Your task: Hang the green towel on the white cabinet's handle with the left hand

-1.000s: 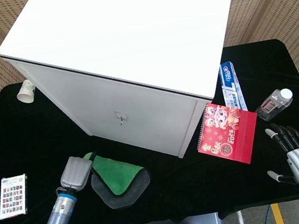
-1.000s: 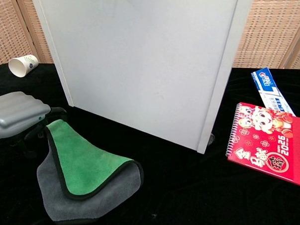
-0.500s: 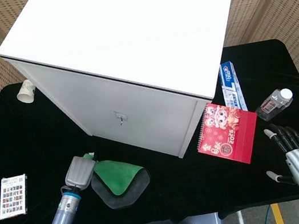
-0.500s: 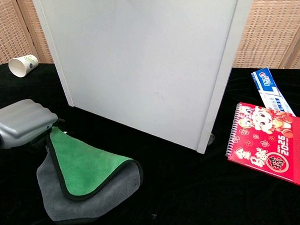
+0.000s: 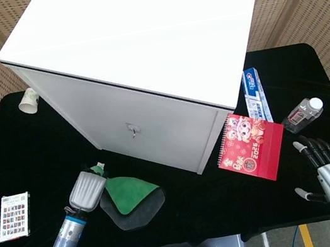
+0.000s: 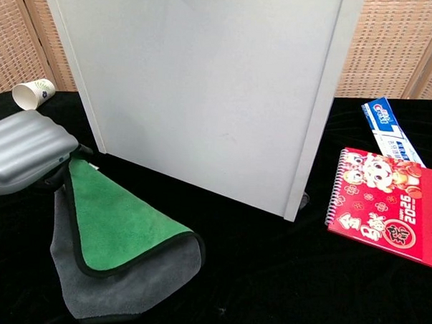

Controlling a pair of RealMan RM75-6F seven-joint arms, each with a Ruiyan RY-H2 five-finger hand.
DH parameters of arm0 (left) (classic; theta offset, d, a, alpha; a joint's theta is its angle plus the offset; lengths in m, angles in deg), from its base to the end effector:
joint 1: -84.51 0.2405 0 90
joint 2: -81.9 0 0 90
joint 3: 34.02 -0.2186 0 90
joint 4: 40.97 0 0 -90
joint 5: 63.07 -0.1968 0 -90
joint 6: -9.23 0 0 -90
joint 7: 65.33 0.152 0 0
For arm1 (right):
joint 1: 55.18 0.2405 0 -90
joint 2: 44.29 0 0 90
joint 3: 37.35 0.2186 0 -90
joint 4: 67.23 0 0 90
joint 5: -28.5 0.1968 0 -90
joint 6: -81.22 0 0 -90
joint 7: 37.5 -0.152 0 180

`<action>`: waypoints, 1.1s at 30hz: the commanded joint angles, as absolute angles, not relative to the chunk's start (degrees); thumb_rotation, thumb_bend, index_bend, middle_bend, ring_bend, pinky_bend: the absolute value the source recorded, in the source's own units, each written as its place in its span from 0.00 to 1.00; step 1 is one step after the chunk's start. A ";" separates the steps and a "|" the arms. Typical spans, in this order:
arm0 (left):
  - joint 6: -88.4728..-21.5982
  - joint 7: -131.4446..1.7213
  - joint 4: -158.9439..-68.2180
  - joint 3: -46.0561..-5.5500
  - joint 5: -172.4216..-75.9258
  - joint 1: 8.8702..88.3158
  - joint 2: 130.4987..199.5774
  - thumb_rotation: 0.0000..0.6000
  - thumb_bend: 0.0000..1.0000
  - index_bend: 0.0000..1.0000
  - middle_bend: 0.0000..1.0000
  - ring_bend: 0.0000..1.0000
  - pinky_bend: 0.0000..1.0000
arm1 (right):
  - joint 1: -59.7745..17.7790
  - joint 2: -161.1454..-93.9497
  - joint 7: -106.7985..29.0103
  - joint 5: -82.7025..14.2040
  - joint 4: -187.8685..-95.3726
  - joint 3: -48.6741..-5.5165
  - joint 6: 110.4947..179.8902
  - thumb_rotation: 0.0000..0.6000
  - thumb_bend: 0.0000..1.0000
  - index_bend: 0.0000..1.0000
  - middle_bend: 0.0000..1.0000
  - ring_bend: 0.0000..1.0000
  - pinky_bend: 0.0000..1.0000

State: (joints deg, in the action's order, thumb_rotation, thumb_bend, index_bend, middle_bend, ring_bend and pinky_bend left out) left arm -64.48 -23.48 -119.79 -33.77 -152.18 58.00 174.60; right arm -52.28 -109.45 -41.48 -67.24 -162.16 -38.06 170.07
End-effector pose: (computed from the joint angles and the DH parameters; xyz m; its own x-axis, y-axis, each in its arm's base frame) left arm -0.1635 0.2457 -0.0056 0.7786 -0.1461 0.6102 0.5005 -0.4420 -0.7444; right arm -0.2451 -0.1614 0.1376 0.2781 -0.0251 0.9602 -0.9514 -0.1448 0.2717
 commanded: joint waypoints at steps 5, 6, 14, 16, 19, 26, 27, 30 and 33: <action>-73.35 -20.56 -126.30 -37.12 -168.99 56.79 167.02 1.00 0.70 0.81 0.78 0.74 0.63 | -52.37 -109.32 -41.50 -67.16 -162.34 -37.98 170.25 1.00 0.15 0.00 0.00 0.00 0.00; -74.35 -19.63 -127.40 -37.26 -171.37 56.57 166.05 1.00 0.70 0.81 0.78 0.74 0.63 | -52.36 -109.29 -41.53 -67.08 -162.36 -37.95 170.19 1.00 0.15 0.00 0.00 0.00 0.00; -74.84 -13.67 -137.87 -35.14 -180.60 54.65 159.45 1.00 0.69 0.81 0.78 0.74 0.63 | -52.46 -109.21 -41.85 -67.08 -162.41 -37.90 170.42 1.00 0.15 0.00 0.00 0.00 0.00; -74.01 -12.45 -139.92 -34.25 -181.10 54.39 158.34 1.00 0.69 0.81 0.78 0.74 0.63 | -52.48 -109.17 -41.95 -67.09 -162.42 -37.85 170.52 1.00 0.15 0.00 0.00 0.00 0.00; -72.57 -10.71 -142.83 -32.32 -181.70 53.72 156.82 1.00 0.69 0.81 0.78 0.74 0.63 | -52.49 -109.09 -42.12 -67.04 -162.45 -37.81 170.55 1.00 0.15 0.00 0.00 0.00 0.00; -69.61 -7.91 -147.39 -28.68 -180.98 53.11 154.55 1.00 0.68 0.82 0.78 0.74 0.63 | -52.54 -109.05 -42.29 -67.06 -162.43 -37.79 170.65 1.00 0.15 0.00 0.00 0.00 0.00; -69.24 -7.75 -147.82 -28.35 -180.84 53.07 154.40 1.00 0.68 0.82 0.78 0.74 0.63 | -52.54 -109.05 -42.27 -67.08 -162.44 -37.80 170.64 1.00 0.15 0.00 0.00 0.00 0.00; -68.20 -7.54 -148.96 -27.13 -180.67 52.67 154.32 1.00 0.67 0.82 0.78 0.74 0.63 | -52.52 -109.08 -42.13 -67.20 -162.49 -37.83 170.62 1.00 0.15 0.00 0.00 0.00 0.00; -67.36 -7.26 -149.63 -26.50 -180.73 52.55 154.54 1.00 0.67 0.82 0.78 0.74 0.63 | -52.58 -109.02 -42.21 -67.09 -162.51 -37.78 170.70 1.00 0.15 0.00 0.00 0.00 0.00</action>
State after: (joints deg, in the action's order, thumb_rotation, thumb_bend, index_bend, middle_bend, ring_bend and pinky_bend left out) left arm -67.56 -7.39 -149.45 -26.69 -180.73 52.62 154.47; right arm -52.57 -109.03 -42.20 -67.10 -162.51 -37.79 170.69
